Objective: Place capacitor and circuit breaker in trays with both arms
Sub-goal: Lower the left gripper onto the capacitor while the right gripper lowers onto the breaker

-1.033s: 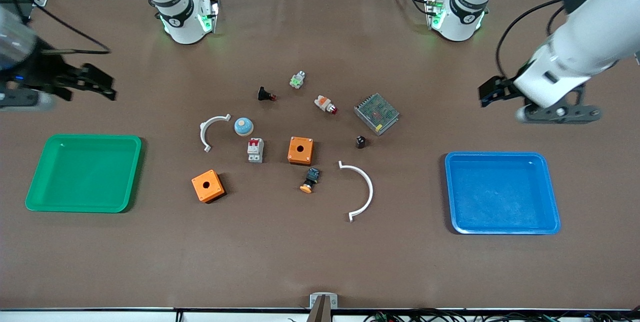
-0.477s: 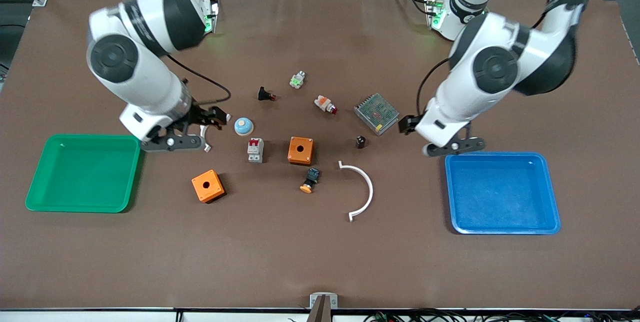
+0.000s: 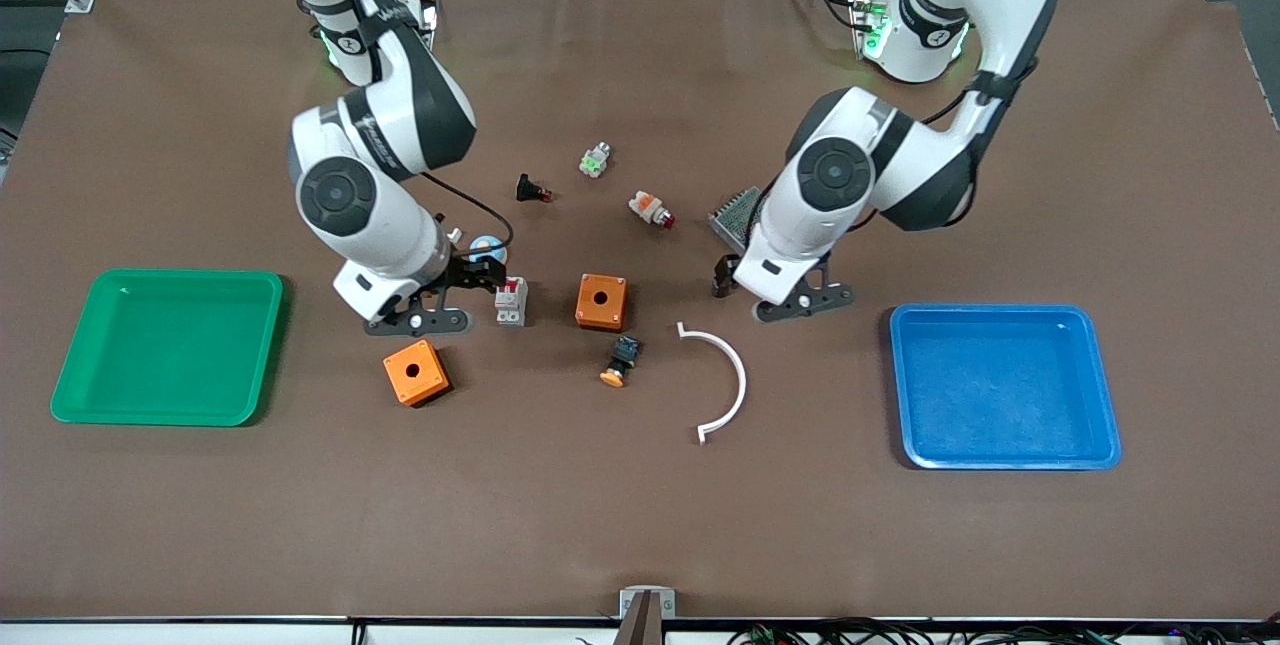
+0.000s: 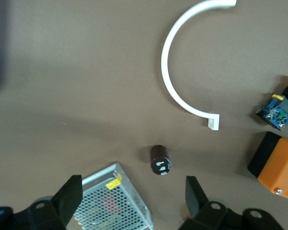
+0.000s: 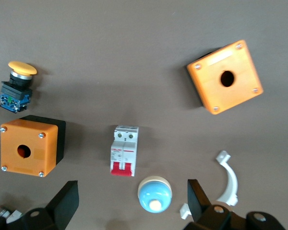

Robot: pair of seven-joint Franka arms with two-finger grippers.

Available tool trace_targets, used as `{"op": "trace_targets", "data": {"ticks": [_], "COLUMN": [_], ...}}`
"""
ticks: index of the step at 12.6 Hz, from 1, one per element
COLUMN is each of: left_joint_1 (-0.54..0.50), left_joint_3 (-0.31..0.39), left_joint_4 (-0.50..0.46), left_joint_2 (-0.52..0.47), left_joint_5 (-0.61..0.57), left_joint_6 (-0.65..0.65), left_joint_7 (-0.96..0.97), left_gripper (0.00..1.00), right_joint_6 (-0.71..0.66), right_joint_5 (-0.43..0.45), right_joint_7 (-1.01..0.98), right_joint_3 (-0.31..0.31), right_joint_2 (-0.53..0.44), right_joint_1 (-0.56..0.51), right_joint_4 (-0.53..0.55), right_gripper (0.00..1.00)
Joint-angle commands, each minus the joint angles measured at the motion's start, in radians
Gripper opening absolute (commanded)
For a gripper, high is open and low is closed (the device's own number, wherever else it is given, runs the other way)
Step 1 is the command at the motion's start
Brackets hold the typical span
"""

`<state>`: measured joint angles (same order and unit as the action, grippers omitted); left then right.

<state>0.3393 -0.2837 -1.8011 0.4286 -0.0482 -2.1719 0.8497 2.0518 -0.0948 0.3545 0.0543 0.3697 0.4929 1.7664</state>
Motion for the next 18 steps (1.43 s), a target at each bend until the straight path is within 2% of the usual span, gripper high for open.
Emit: {"op": "trace_targets", "data": {"ticks": [1,5,9,13,14,16,18], "left_joint_1": [0.033,0.069,0.084,0.084,0.084,0.084,0.084], "left_joint_3": [0.003,0.003,0.003,0.003,0.003,0.006,0.011], "left_joint_4": [-0.026,-0.021,-0.021,-0.018,-0.017,-0.015,-0.014], "left_joint_2": [0.036,0.139,0.177,0.194,0.194,0.194,0.205], "left_joint_5": [-0.045,-0.102,-0.102,-0.104,-0.104,-0.104,-0.104], "left_joint_6": [-0.051,-0.134,-0.169,-0.171,-0.172,-0.18,-0.204], "left_joint_7": [0.081,0.163,0.189,0.189,0.189,0.189,0.189], "left_gripper": [0.88,0.75,0.68,0.48,0.46,0.45,0.45], "right_joint_6": [0.034,0.06,0.212,0.266,0.268,0.268,0.266], "right_joint_5": [-0.011,-0.011,-0.011,-0.011,-0.011,-0.011,-0.011], "right_joint_7": [0.04,0.04,0.04,0.04,0.04,0.038,0.035], "right_joint_3": [0.007,0.007,0.006,0.006,0.006,0.006,0.006], "right_joint_2": [0.047,0.093,0.104,0.15,0.153,0.153,0.152], "right_joint_1": [0.033,0.055,0.064,0.081,0.081,0.081,0.081], "right_joint_4": [-0.007,0.011,0.106,0.114,0.114,0.125,0.128], "right_gripper": [1.0,1.0,1.0,1.0,1.0,0.89,0.64]}}
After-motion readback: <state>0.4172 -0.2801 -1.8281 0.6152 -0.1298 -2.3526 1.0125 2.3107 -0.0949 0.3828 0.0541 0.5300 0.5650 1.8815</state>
